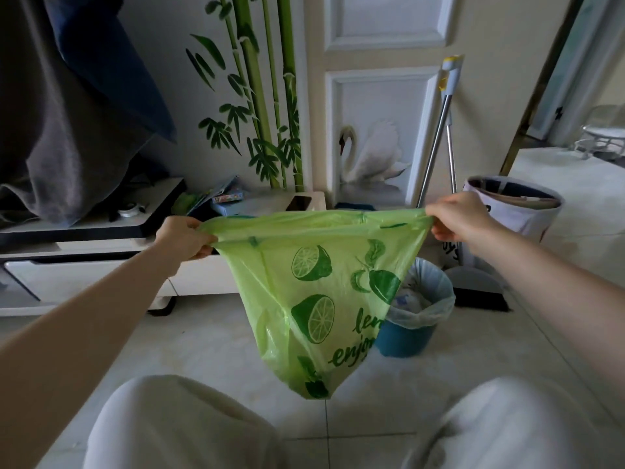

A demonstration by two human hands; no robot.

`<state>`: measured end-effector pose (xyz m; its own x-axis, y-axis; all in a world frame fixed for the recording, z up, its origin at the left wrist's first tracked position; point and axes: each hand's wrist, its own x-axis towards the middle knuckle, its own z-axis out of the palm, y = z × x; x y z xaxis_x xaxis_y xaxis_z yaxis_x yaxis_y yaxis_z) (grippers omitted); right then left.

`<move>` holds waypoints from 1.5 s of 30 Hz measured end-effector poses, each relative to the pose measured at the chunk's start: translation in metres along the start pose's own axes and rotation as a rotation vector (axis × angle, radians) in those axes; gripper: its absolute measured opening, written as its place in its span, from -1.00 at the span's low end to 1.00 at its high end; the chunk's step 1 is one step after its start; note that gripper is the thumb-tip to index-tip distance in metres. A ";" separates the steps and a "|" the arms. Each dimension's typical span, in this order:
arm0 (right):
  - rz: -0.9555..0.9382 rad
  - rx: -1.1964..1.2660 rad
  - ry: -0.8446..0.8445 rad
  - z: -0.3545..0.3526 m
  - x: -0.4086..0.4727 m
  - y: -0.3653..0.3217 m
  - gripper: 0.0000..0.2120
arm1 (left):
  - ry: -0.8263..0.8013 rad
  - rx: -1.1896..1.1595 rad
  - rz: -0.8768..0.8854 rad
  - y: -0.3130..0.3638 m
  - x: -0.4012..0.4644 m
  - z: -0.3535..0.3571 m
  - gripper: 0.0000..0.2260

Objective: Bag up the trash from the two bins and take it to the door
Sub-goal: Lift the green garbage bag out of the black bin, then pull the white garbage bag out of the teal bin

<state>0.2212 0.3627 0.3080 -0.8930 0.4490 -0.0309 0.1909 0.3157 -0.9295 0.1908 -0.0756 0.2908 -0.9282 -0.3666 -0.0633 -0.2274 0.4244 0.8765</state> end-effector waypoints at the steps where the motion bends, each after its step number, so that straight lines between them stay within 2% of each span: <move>1: 0.018 -0.018 -0.025 0.003 -0.003 0.010 -0.93 | -0.032 0.022 -0.026 -0.011 -0.003 0.005 -0.77; 5: 0.134 -0.092 -0.137 0.021 -0.010 0.060 -0.91 | -0.126 0.031 -0.118 -0.061 -0.014 0.032 -0.91; 10: 0.308 -0.084 -0.183 0.048 -0.003 0.114 -0.97 | -0.166 0.038 -0.203 -0.117 -0.010 0.063 -0.88; 16: 0.408 -0.160 -0.258 0.075 0.010 0.161 -0.94 | -0.212 0.149 -0.255 -0.154 -0.005 0.089 -0.88; 21: 0.402 -0.259 -0.309 0.092 0.013 0.180 -0.96 | -0.224 0.260 -0.249 -0.165 0.001 0.102 -0.86; 26: 0.395 -0.287 -0.344 0.104 0.012 0.179 -0.95 | -0.197 0.262 -0.246 -0.167 0.012 0.115 -0.84; 31: 0.298 -0.274 -0.260 0.105 0.018 0.177 -0.91 | -0.125 0.242 -0.187 -0.168 0.029 0.121 -0.74; 34: 0.295 -0.228 -0.218 0.107 0.027 0.180 -0.97 | -0.039 0.221 -0.149 -0.168 0.042 0.124 -0.67; 37: 0.242 -0.430 -0.357 0.111 0.028 0.190 -0.85 | -0.033 0.217 -0.138 -0.174 0.051 0.127 -0.64; 41: 0.232 -0.700 -0.698 0.126 0.022 0.202 -0.60 | -0.043 0.253 -0.138 -0.181 0.059 0.131 -0.69; 43: 0.221 -0.820 -0.892 0.137 0.013 0.206 -0.45 | -0.053 0.257 -0.138 -0.183 0.060 0.134 -0.76; 45: 0.148 -0.869 -0.977 0.150 0.001 0.210 -0.38 | -0.075 0.245 -0.144 -0.183 0.059 0.137 -0.90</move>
<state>0.1991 0.3045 0.0573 -0.6962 -0.1442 -0.7032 0.1823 0.9120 -0.3675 0.1373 -0.0619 0.0616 -0.8983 -0.3794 -0.2215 -0.4142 0.5631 0.7151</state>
